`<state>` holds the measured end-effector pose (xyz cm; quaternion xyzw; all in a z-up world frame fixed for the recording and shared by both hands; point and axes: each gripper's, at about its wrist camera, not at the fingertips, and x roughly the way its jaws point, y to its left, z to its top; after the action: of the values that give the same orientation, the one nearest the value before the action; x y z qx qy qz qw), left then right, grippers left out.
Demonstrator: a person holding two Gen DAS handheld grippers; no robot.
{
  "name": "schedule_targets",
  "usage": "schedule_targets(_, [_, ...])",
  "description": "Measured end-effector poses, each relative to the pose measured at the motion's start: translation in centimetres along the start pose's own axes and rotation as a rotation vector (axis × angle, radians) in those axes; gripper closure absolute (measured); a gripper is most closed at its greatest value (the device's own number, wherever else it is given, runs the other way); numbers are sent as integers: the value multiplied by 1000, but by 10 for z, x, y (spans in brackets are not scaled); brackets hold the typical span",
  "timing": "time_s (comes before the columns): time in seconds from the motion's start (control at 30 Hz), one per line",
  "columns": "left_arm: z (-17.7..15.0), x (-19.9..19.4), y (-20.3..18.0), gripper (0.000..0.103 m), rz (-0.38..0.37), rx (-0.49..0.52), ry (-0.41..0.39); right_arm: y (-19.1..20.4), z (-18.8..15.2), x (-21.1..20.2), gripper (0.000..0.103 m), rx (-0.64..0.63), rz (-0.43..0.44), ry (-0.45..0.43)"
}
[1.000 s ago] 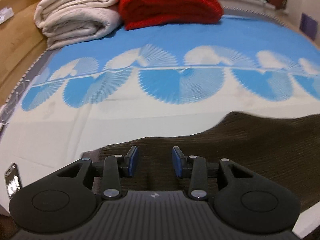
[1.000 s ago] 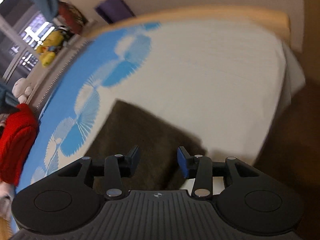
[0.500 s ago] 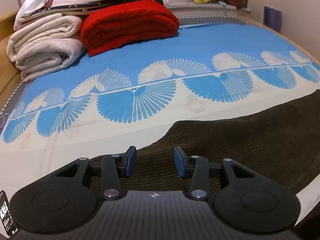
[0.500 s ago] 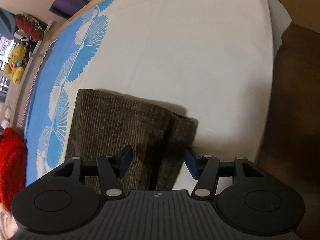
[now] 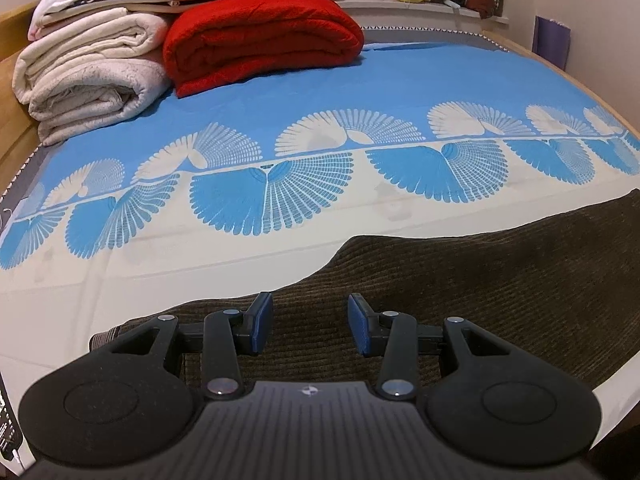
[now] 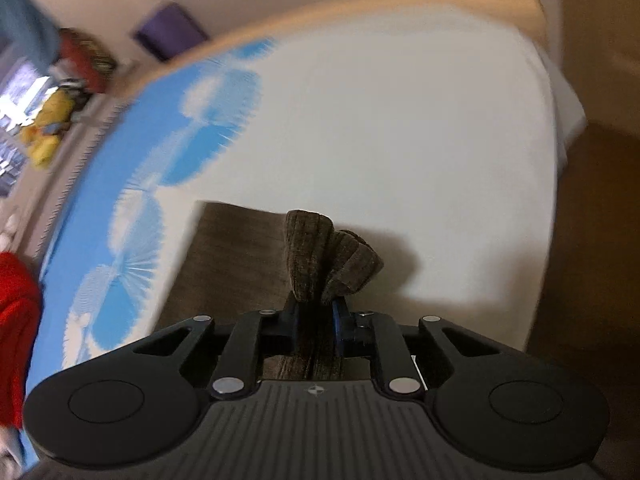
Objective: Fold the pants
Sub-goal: 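Grasp the leg hems with the right gripper and fold them over the pants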
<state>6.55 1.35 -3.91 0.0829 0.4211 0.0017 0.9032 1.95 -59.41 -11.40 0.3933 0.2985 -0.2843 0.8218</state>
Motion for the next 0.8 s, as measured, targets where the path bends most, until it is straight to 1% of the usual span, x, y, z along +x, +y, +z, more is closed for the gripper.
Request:
schedule_targets(0.07, [-1,-1,1,57,-2,0,-1,30,-9,-23,88,-120,50,-83])
schedule_targets(0.1, [-1,-2,1,57,-3,-1,-3,50,-18,-37,88,-206,85,-133])
schedule_targets(0.2, [-3,-4,4,57,-2,-7,-5,107,-61,-77,88,-453,207,-268])
schedule_targets(0.3, [-6,-5,9,57,3,-17,-3,157,-126,-111,88,-685,371,-344])
schedule_targets(0.4, [-9,-5,16,57,13,-28,5,195,-205,-141,88,-923,572,-348])
schedule_targets(0.43, [-10,-6,18,57,16,-31,6,203,-228,-147,88,-994,627,-336])
schedule_targets(0.47, [-10,-6,21,57,19,-33,8,211,-257,-152,88,-1072,695,-297])
schedule_targets(0.5, [-11,-6,24,57,21,-35,10,216,-281,-153,88,-1131,742,-240])
schedule_targets(0.53, [-12,-6,27,57,24,-36,14,220,-301,-152,87,-1186,768,-184])
schedule_targets(0.57, [-14,-6,30,57,26,-37,16,224,-328,-145,87,-1275,784,-82])
schedule_targets(0.6, [-15,-6,34,57,29,-41,19,226,-353,-135,85,-1361,775,36])
schedule_targets(0.63, [-16,-6,36,57,30,-46,23,226,-374,-126,85,-1433,744,136])
schedule_targets(0.67, [-17,-5,40,57,31,-52,29,223,-394,-117,83,-1501,706,230])
schedule_targets(0.7, [-19,-5,43,56,31,-57,37,220,-407,-111,81,-1555,687,312])
schedule_targets(0.73, [-20,-5,46,55,32,-61,42,216,-415,-113,75,-1591,688,307])
schedule_targets(0.77, [-21,-5,48,55,34,-62,44,214,-417,-119,72,-1613,704,271])
schedule_targets(0.8, [-22,-5,51,55,36,-62,44,215,-414,-125,70,-1613,727,255])
